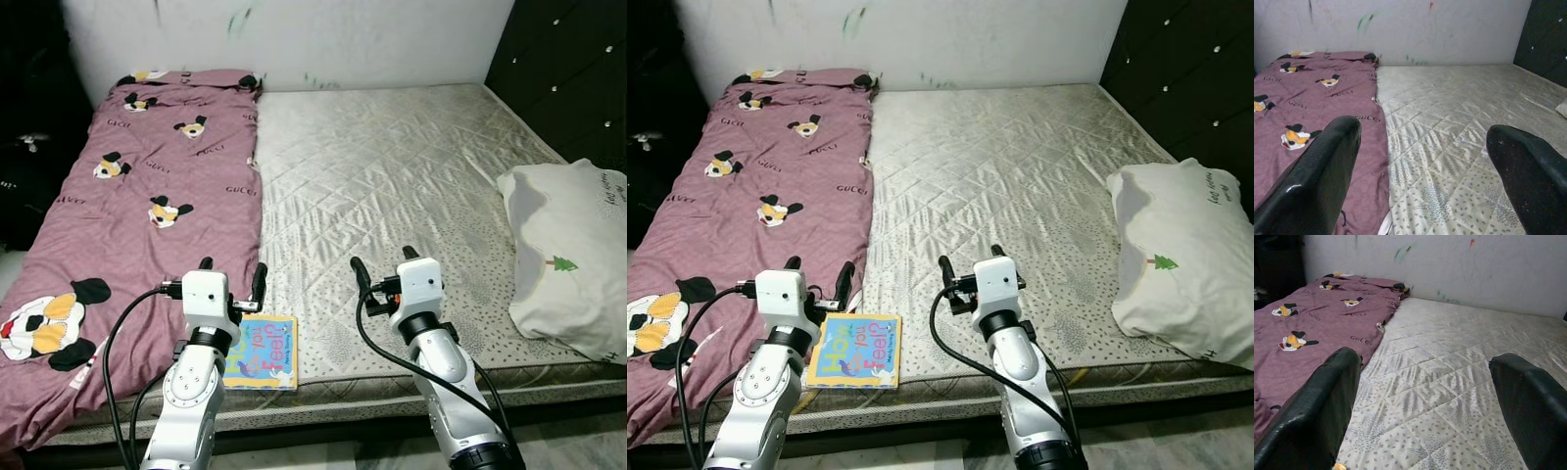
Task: Clean up the room
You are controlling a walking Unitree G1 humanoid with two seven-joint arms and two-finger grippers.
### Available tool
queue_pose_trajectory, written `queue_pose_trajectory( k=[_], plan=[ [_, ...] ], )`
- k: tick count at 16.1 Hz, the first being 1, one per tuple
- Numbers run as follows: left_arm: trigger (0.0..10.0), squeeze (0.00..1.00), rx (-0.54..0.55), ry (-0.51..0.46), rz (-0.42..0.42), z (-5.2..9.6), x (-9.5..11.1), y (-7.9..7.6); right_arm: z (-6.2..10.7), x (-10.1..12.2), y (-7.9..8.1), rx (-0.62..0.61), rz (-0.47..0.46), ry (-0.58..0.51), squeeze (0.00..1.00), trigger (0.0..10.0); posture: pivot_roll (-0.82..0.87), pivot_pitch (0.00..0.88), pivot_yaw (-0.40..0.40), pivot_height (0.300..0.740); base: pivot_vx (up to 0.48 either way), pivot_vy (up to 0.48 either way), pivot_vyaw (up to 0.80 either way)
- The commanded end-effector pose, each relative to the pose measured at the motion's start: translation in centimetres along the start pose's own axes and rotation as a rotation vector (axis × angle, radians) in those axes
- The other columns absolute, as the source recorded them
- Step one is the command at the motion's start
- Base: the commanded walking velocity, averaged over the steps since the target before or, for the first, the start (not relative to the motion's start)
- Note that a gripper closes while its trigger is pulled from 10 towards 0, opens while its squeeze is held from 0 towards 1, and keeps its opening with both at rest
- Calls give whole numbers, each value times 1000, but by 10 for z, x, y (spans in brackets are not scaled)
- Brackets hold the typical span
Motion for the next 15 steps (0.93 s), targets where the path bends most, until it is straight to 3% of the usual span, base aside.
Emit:
queue_pose_trajectory(
  k=[1,6,15],
  plan=[
    [10000,0,-3,7,-10,-1,-3,3,1,2,-2,-13,-1,-12,0,10000,-24,44,39,740,0,0,0],
    [10000,0,23,-13,-8,-3,2,6,-7,5,6,8,-10,-16,0,10000,8,43,17,740,0,0,0],
    [10000,0,22,-9,-21,-3,0,5,-5,2,2,13,12,-6,0,10000,-1,49,12,740,0,-53,0]
  ],
)
Point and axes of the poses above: a point about 5 cm out from each wrist's last joint towards the gripper, its own z axis pointing back from the gripper into the wrist, its own x axis along the axis of the wrist's last joint, y = z × x, the point moved 5 cm from there along -z, pointing out of the wrist towards the gripper, and after that the axes turned 1 degree about -z, right-handed, at the moved point
